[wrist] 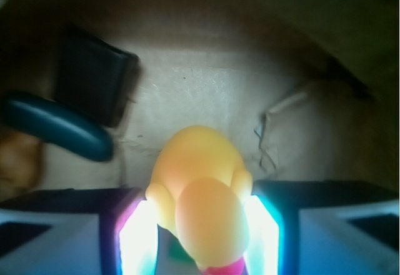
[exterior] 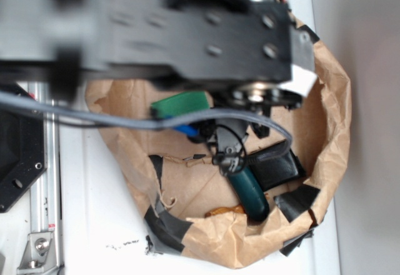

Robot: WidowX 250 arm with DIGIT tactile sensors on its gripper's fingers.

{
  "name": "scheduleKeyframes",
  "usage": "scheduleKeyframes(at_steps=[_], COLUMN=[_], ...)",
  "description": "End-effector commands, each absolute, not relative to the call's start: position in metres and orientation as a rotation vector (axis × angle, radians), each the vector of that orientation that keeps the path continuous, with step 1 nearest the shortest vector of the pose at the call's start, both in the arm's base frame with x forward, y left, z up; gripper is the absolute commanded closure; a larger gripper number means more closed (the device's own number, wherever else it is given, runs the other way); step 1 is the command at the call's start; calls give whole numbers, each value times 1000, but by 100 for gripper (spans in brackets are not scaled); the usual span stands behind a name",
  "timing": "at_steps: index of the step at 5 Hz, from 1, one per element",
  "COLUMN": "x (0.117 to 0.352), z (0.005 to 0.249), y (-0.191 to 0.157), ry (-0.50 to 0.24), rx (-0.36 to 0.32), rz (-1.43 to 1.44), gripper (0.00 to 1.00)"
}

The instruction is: Grab the yellow duck.

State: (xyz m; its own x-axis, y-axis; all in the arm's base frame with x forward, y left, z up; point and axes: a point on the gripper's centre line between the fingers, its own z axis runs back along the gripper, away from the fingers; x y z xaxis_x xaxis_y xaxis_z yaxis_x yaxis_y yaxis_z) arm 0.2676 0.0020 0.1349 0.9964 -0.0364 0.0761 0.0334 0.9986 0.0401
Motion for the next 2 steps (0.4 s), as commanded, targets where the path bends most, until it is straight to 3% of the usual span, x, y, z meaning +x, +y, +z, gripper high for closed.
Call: scheduleKeyframes(at_steps=[1, 2], x=[263, 260], z=[169, 165], y=[-12, -15], ry=[-102, -80], rx=[-55, -32], rz=[157, 195], gripper=[100, 100])
